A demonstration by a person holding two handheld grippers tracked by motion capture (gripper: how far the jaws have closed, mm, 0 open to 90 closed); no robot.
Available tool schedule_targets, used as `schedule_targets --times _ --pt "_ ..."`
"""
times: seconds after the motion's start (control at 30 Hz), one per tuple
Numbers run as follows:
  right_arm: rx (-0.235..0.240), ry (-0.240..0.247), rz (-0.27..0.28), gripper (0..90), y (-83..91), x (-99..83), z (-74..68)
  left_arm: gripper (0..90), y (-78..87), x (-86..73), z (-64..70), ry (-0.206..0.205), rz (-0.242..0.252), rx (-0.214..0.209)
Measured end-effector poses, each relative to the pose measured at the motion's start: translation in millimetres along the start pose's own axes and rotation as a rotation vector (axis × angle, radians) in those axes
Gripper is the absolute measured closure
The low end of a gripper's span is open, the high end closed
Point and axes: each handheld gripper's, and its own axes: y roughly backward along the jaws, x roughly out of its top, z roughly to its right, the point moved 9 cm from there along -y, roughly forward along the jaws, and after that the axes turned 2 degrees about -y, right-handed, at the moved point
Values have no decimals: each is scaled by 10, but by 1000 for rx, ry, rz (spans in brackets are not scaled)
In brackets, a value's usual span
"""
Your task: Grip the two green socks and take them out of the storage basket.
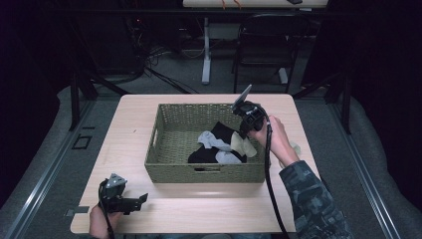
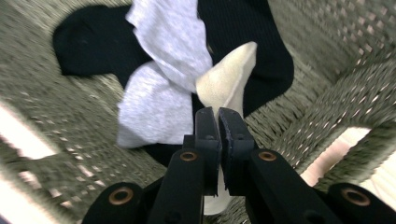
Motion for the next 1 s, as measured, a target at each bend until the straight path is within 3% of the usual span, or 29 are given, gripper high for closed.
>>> schedule_targets --times 0.07,0.23,1.0 --pt "37 -4 12 872 92 60 -21 20 -2 2 0 -3 0 4" --pt "45 6 19 872 250 132 -17 20 -6 5 7 -6 1 -1" --pt "26 22 46 873 844 368 -19 20 -12 11 8 -1 2 -3"
